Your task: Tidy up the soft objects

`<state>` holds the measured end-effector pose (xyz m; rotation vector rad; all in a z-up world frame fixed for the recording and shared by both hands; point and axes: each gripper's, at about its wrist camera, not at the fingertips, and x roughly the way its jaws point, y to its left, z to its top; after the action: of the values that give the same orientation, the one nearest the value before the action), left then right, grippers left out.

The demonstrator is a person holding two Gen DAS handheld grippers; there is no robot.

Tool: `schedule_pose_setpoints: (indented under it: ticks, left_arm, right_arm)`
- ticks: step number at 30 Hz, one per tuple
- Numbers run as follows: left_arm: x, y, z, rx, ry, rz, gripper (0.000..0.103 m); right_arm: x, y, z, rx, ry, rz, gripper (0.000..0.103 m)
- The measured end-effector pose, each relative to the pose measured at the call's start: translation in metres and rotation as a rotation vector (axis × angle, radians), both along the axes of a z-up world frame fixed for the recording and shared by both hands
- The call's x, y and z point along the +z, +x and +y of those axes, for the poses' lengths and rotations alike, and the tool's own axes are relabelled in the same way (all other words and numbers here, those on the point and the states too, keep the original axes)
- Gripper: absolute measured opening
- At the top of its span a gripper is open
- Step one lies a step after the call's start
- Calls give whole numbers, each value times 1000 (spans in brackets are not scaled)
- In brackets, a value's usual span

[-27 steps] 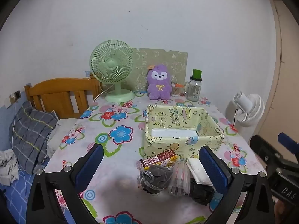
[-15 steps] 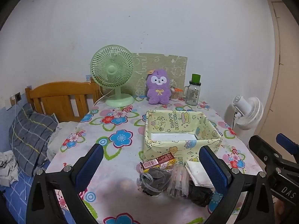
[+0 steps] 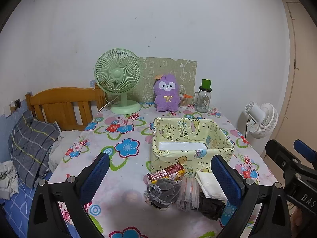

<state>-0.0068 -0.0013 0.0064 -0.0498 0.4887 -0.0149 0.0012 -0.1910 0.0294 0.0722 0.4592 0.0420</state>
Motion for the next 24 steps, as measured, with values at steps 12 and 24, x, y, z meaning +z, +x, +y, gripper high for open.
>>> schedule_pose_setpoints:
  ticks: [12, 24]
  left_arm:
    - [-1, -1, 1, 3, 3, 1, 101]
    - [-1, -4, 1, -2, 1, -3, 101]
  right_arm:
    - [-1, -1, -1, 0, 7, 3, 99]
    - [0, -2, -2, -6, 5, -4, 99]
